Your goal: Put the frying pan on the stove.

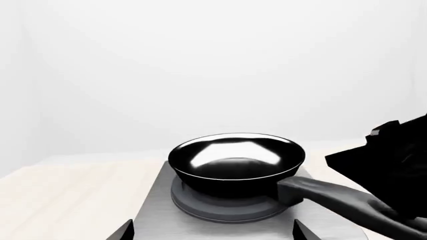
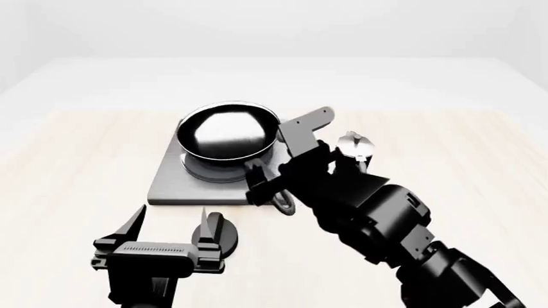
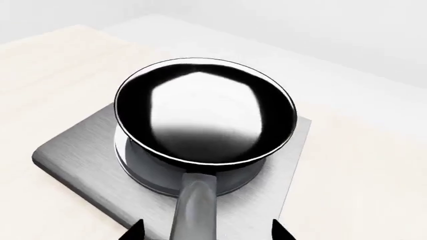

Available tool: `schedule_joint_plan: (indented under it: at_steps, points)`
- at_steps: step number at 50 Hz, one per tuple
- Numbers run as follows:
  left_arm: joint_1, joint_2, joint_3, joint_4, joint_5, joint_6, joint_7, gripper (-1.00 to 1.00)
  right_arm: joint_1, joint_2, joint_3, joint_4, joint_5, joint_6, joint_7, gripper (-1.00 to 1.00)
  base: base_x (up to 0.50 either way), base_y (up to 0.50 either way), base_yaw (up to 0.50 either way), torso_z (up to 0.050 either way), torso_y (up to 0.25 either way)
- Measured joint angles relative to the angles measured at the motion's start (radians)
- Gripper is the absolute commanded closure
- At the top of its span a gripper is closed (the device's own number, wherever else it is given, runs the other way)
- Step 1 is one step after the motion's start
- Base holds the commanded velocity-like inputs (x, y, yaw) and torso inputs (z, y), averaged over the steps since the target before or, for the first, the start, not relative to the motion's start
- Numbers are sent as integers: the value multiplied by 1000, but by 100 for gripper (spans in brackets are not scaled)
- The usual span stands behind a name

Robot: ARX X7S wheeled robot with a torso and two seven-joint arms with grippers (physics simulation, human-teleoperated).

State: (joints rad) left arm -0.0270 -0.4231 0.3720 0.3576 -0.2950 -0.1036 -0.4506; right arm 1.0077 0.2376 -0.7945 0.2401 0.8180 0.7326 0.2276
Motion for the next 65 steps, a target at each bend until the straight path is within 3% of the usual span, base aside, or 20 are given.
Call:
schedule_joint_plan:
  at_steps: [26, 65]
  points:
    - [-44, -15, -8, 42, -8, -50, -13, -100, -67, 83, 69, -210, 30, -13, 102, -100, 0, 0, 0, 0, 0]
    - [-68, -57, -35, 163, -30, -119, -43, -100, -290, 309, 161, -683, -51, -83, 427, -100, 0, 0, 0, 0, 0]
